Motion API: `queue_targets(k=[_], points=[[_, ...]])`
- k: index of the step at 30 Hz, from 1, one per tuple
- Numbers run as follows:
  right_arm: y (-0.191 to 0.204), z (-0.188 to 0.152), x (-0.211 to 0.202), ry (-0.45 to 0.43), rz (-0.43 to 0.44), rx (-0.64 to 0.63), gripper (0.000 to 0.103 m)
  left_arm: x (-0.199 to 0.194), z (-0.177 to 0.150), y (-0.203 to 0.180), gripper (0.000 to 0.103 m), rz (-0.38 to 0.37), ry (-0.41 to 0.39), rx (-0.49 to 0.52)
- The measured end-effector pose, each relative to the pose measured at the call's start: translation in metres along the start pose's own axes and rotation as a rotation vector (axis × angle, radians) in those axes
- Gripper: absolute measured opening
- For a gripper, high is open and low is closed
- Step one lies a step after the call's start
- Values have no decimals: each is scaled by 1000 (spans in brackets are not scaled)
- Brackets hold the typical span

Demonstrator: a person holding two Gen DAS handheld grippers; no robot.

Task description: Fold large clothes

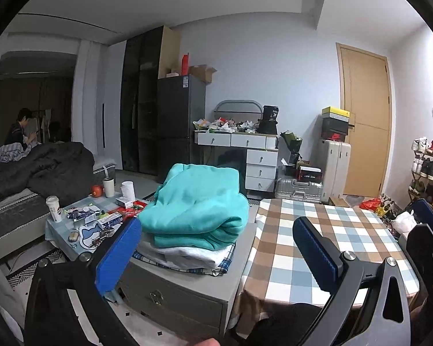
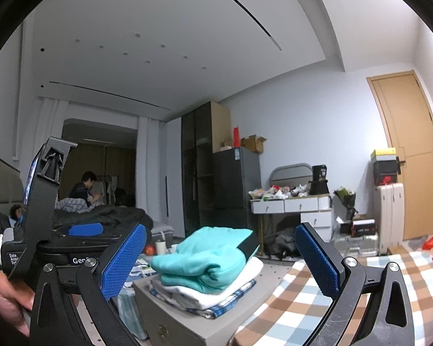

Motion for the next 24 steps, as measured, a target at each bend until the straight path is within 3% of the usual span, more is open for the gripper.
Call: queue_targets(k=[13, 24], points=[[-22, 1, 1, 30, -11, 136, 103, -3, 3, -2, 102, 2, -8, 6], [-13, 3, -4, 0, -8, 100, 103, -10, 1, -5, 102, 2, -15, 9]])
Point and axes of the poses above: each gripper's, at about its wrist camera, not at the fingertips, and x roughly the way its jaws point, y to its left, z to its top, the point moved 3 cm from there along x, roughly the way its jaws point, and after that the axes turned 7 degrees about x, right-handed, at the moved point
